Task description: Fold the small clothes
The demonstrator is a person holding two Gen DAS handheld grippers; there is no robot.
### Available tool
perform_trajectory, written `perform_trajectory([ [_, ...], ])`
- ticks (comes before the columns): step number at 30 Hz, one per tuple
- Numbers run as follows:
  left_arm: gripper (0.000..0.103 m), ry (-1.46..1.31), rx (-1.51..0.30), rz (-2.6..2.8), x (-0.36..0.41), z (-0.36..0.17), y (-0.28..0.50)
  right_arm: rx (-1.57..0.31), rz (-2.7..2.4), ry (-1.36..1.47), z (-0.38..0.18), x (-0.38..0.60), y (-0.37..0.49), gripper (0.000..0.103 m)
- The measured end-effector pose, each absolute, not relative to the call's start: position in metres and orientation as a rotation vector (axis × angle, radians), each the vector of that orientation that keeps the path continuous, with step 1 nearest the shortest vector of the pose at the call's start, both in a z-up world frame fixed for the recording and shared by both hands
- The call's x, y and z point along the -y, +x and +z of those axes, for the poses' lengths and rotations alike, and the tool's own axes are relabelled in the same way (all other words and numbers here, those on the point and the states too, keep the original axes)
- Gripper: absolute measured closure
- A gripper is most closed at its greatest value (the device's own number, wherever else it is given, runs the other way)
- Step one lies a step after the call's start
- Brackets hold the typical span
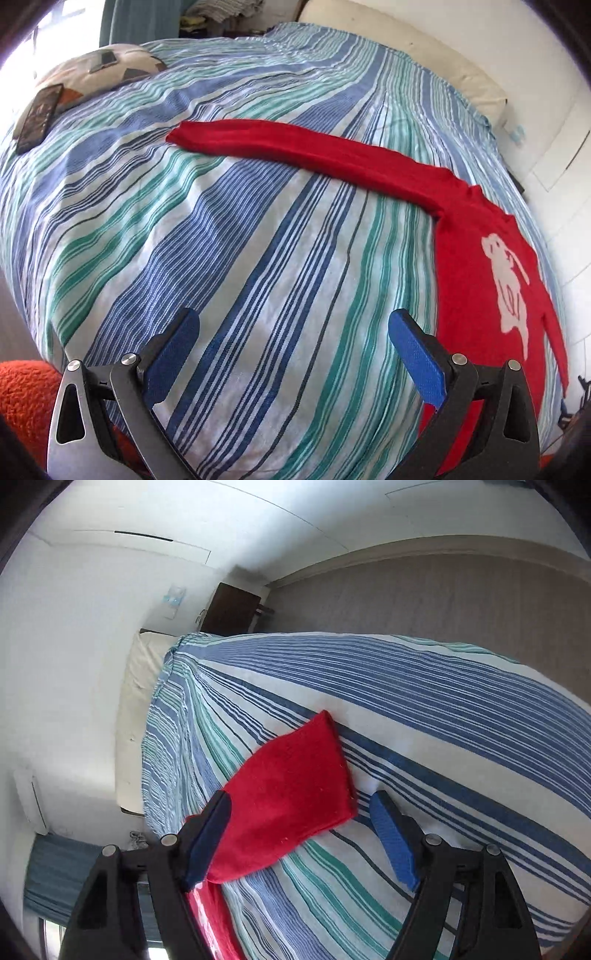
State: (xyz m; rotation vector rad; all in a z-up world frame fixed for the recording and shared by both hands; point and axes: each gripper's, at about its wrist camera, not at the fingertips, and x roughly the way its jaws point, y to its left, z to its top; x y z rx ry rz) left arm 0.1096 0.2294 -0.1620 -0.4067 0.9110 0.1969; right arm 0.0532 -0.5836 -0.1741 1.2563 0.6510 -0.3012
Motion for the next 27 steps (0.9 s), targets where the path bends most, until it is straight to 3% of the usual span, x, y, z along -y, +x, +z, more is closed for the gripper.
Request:
perform_trajectory([
  [3, 0.001, -0.392, -0.914, 0.217, -0.229, -0.165, 0.108, -0.681, -0.338, 1.245, -0.183, 0.583, 0.064, 0.029],
  [5, 0.001, -0.401, -0.932, 0.229, -0.231, -0.171, 0.108, -0.702, -0.376, 1.207, -0.185, 0.582, 0.073, 0.041],
  [7, 0.001, -0.413, -0.948, 0.242, -0.234, -0.177, 0.109, -0.769, -0.42, 1.162, -0.185, 0.584, 0.078, 0.093],
  [10, 0.001, -0.424, -0.944, 0.249, -0.238, -0.177, 0.108, -0.788, -0.456, 1.108, -0.167, 0.581, 0.084, 0.093],
  [15, 0.001, -0.453, -0.936, 0.249, -0.245, -0.177, 0.106, -0.698, -0.259, 0.881, -0.064, 0.519, 0.143, 0.093],
  [20, 0.001, -0.494, -0.931, 0.251, -0.251, -0.178, 0.111, -0.705, 0.077, 0.581, 0.023, 0.379, 0.236, 0.093],
  [24, 0.001, -0.518, -0.924, 0.248, -0.256, -0.177, 0.109, -0.748, 0.26, 0.418, 0.027, 0.255, 0.297, 0.093],
  [25, 0.001, -0.519, -0.924, 0.248, -0.257, -0.176, 0.109, -0.756, 0.291, 0.402, 0.023, 0.232, 0.307, 0.091],
  [27, 0.001, -0.512, -0.928, 0.252, -0.258, -0.176, 0.109, -0.822, 0.371, 0.429, 0.001, 0.189, 0.326, 0.072],
])
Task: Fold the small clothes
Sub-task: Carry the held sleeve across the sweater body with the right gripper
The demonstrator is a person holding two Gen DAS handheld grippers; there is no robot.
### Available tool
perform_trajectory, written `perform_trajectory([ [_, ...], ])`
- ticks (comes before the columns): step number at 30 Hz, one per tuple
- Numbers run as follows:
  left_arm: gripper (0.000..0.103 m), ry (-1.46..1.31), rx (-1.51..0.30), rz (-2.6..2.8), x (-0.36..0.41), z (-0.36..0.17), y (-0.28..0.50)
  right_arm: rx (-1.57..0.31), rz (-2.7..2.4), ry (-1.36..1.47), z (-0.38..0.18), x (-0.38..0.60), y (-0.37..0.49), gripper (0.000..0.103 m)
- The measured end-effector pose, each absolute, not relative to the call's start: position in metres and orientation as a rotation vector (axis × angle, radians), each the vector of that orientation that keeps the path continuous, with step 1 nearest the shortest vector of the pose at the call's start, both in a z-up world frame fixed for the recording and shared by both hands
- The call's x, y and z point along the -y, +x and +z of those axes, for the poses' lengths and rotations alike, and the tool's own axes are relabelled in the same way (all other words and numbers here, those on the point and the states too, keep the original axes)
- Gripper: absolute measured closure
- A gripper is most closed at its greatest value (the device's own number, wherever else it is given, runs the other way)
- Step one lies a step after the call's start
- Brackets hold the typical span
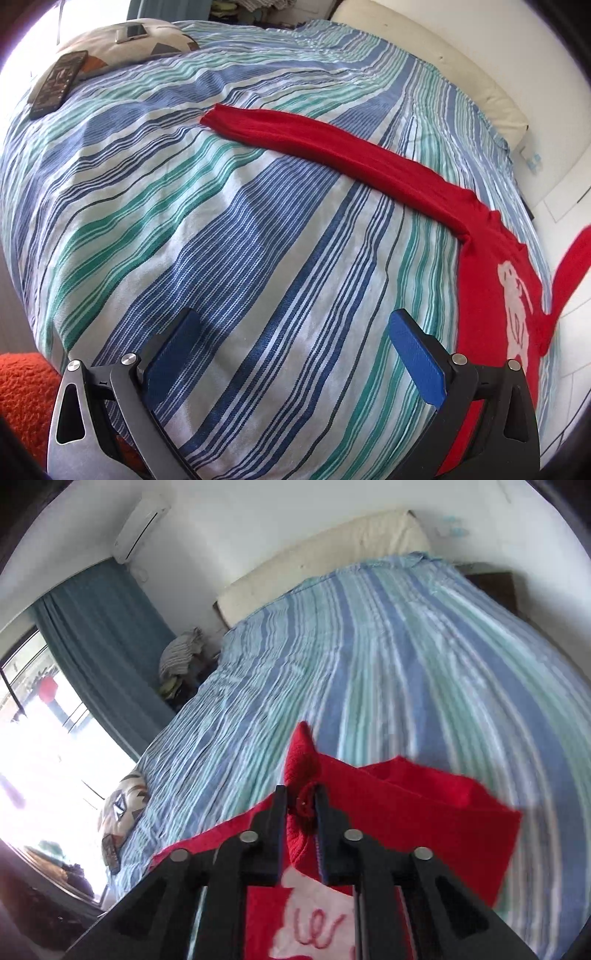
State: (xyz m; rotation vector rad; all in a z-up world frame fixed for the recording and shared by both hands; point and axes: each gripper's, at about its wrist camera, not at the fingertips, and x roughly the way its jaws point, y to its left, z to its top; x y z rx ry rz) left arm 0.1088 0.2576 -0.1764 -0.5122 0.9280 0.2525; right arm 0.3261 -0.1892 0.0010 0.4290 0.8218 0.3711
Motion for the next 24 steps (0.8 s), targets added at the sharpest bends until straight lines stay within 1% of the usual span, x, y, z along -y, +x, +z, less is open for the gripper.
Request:
perform_trajectory([
  [1, 0.001, -0.506, -0.929, 0.253, -0.257, -0.176, 0.109, -0.901, 0.415, 0.473, -0.015, 0.175, 0.337, 0.042],
  [2, 0.001, -0.5, -0.93, 0.252, -0.256, -0.176, 0.109, -0.928, 0.442, 0.528, -0.025, 0.171, 0.34, 0.036],
  [5, 0.001, -0.487, -0.929, 0.245, -0.254, -0.175, 0.11, -0.92, 0.474, 0.641, -0.045, 0.183, 0.333, 0.036],
  [10, 0.001, -0.46, -0.94, 0.23, -0.246, -0.176, 0.116, -0.989, 0.351, 0.682, -0.08, 0.246, 0.318, 0.036],
  [13, 0.001, -0.421, -0.953, 0.233, -0.239, -0.179, 0.118, -1.05, 0.258, 0.777, -0.119, 0.291, 0.314, 0.036],
  [15, 0.001, -0.402, -0.958, 0.239, -0.236, -0.18, 0.118, -1.119, 0.125, 0.786, -0.158, 0.316, 0.319, 0.036],
  [16, 0.001, -0.396, -0.961, 0.241, -0.235, -0.181, 0.118, -1.152, 0.034, 0.749, -0.174, 0.328, 0.317, 0.038],
  [17, 0.001, -0.392, -0.965, 0.245, -0.235, -0.182, 0.118, -1.155, -0.039, 0.723, -0.184, 0.342, 0.312, 0.047],
  [19, 0.001, -0.389, -0.97, 0.253, -0.236, -0.183, 0.116, -1.095, -0.116, 0.723, -0.18, 0.363, 0.298, 0.047],
  [21, 0.001, -0.389, -0.968, 0.255, -0.236, -0.184, 0.116, -1.03, -0.071, 0.731, -0.162, 0.368, 0.284, 0.046],
  [24, 0.001, -0.369, -0.975, 0.259, -0.233, -0.186, 0.119, -1.032, 0.144, 0.687, -0.135, 0.349, 0.264, 0.046],
])
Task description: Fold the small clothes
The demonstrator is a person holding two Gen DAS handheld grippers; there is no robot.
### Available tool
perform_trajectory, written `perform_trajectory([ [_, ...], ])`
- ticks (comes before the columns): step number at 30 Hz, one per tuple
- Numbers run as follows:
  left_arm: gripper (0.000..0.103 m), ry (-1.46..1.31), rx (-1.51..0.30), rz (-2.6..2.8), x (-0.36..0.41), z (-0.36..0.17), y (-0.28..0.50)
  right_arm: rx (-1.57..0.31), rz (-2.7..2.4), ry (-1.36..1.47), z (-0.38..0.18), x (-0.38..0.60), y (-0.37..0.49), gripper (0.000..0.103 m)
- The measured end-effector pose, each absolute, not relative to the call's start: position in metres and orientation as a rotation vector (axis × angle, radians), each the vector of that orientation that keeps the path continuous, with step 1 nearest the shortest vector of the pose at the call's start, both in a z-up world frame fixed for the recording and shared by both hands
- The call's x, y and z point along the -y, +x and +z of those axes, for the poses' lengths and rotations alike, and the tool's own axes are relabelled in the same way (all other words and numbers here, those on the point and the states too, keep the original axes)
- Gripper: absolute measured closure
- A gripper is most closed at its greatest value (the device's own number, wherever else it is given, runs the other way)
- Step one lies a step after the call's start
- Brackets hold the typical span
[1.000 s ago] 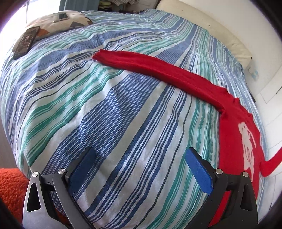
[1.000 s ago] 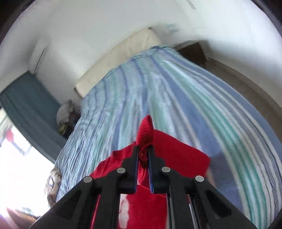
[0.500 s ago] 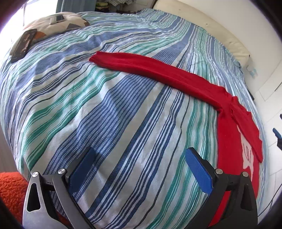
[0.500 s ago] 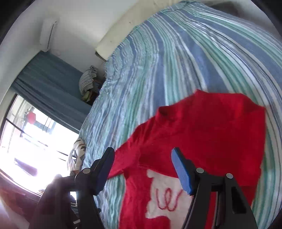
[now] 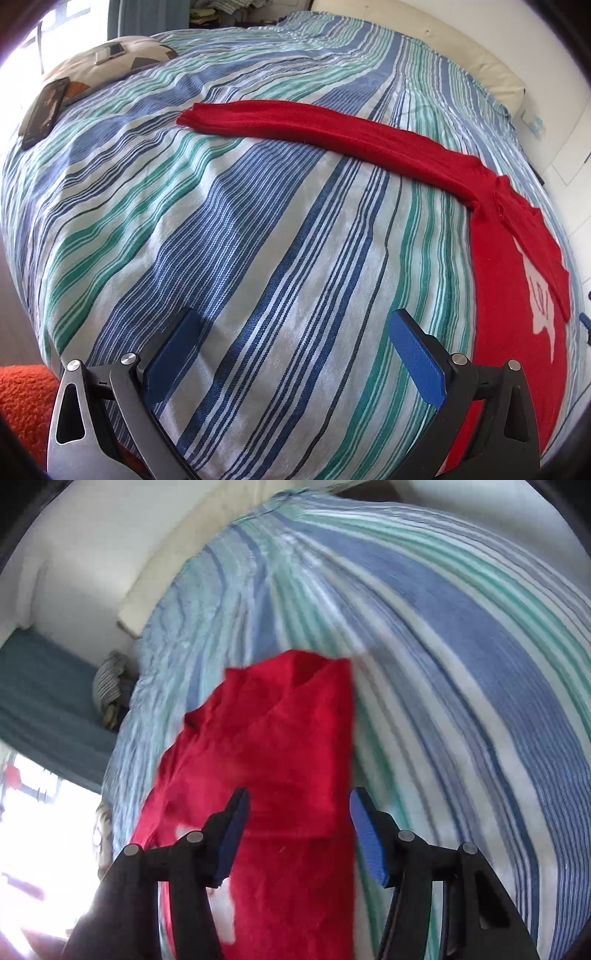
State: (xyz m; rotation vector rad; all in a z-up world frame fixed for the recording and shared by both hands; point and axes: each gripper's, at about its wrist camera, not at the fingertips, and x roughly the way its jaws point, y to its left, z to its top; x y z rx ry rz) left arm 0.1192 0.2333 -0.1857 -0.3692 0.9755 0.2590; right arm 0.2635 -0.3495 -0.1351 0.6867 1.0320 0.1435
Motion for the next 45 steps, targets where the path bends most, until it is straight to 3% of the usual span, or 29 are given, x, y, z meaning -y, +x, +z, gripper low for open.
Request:
perform_trajectory([
  [3, 0.001, -0.342, -0.981, 0.263, -0.229, -0.187, 0.12, -1.108, 0.339, 0.642, -0.137, 0.318, 0.234, 0.042],
  [7, 0.001, -0.331, -0.996, 0.256, -0.229, -0.19, 0.118, -1.256, 0.308, 0.566, -0.183, 0.304, 0.189, 0.044],
  [8, 0.001, -0.33, -0.999, 0.256, -0.23, -0.19, 0.117, -1.242, 0.269, 0.552, -0.188, 0.311, 0.176, 0.051],
  [15, 0.001, -0.327, -1.007, 0.268, -0.232, -0.194, 0.115, -1.099, 0.306, 0.279, -0.126, 0.272, 0.087, 0.046],
  [20, 0.001, -0.272, -1.013, 0.289, -0.225, -0.196, 0.117, -1.196, 0.284, 0.255, -0.167, 0.239, 0.052, 0.041],
  [23, 0.001, -0.233, -1.018, 0.281, -0.221, -0.197, 0.115, -1.18, 0.172, 0.305, -0.176, 0.25, 0.044, 0.041],
  [29, 0.001, -0.241, -1.015, 0.286, -0.223, -0.198, 0.116, -0.966, 0.155, 0.232, -0.132, 0.247, 0.041, 0.037],
  [45, 0.0, -0.242, -1.013, 0.284, -0.223, -0.197, 0.116, -0.962, 0.116, 0.272, -0.136, 0.256, 0.041, 0.037],
])
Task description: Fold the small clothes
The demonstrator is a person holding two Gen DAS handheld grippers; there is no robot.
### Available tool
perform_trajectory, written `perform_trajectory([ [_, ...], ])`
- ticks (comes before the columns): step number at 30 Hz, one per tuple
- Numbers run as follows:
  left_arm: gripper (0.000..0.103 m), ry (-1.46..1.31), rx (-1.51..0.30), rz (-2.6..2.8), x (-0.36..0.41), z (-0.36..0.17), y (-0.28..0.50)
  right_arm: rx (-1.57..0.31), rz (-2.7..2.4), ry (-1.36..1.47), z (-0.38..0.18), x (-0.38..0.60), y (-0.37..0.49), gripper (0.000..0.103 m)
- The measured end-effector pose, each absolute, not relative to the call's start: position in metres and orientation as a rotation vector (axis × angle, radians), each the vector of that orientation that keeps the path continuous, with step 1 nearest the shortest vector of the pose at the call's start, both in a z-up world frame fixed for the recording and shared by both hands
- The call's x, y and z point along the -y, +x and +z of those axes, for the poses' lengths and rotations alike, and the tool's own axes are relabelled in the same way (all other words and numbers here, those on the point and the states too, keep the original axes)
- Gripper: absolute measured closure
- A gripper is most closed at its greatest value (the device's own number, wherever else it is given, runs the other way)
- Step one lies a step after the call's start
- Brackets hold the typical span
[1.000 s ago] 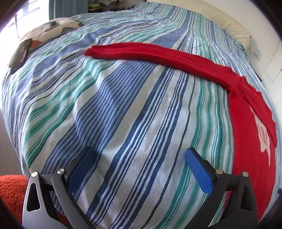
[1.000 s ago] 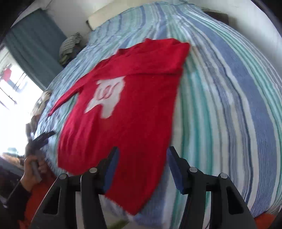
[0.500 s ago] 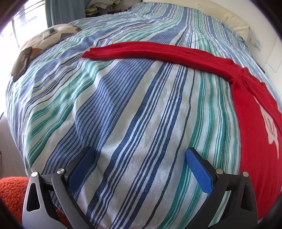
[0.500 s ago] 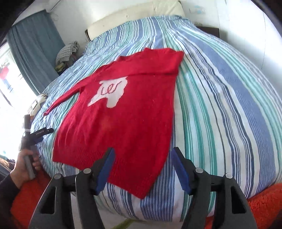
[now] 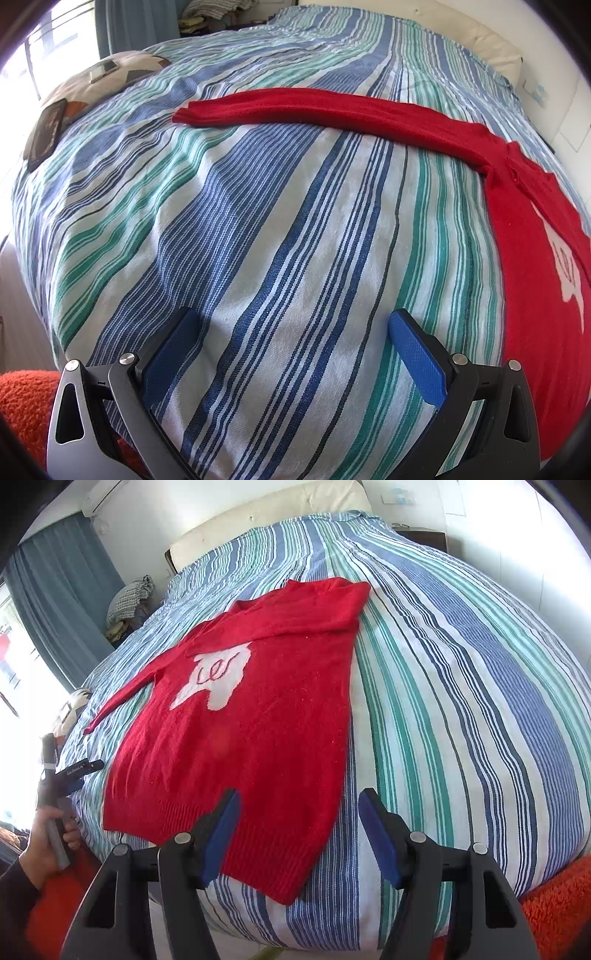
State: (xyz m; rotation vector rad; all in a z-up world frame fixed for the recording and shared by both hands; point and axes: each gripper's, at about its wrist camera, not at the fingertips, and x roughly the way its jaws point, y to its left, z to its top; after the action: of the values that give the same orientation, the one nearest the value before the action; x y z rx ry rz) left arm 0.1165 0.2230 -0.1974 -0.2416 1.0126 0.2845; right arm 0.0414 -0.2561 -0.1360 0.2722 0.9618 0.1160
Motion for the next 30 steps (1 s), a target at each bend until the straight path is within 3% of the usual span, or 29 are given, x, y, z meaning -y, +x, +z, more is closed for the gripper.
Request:
perform_trajectory([
  [18, 0.002, -0.282, -1.036, 0.24, -0.227, -0.182, 0.118, -0.961, 0.129, 0.296, -0.137, 0.258, 0.041, 0.037],
  [24, 0.001, -0.645, -0.751, 0.221, -0.344, -0.113, 0.124, -0.964, 0.131, 0.291, -0.138, 0.257, 0.041, 0.037],
  [30, 0.003, -0.87, -0.838, 0.378, -0.447, -0.159, 0.175, -0.99, 0.132, 0.294, -0.145, 0.254, 0.048, 0.037],
])
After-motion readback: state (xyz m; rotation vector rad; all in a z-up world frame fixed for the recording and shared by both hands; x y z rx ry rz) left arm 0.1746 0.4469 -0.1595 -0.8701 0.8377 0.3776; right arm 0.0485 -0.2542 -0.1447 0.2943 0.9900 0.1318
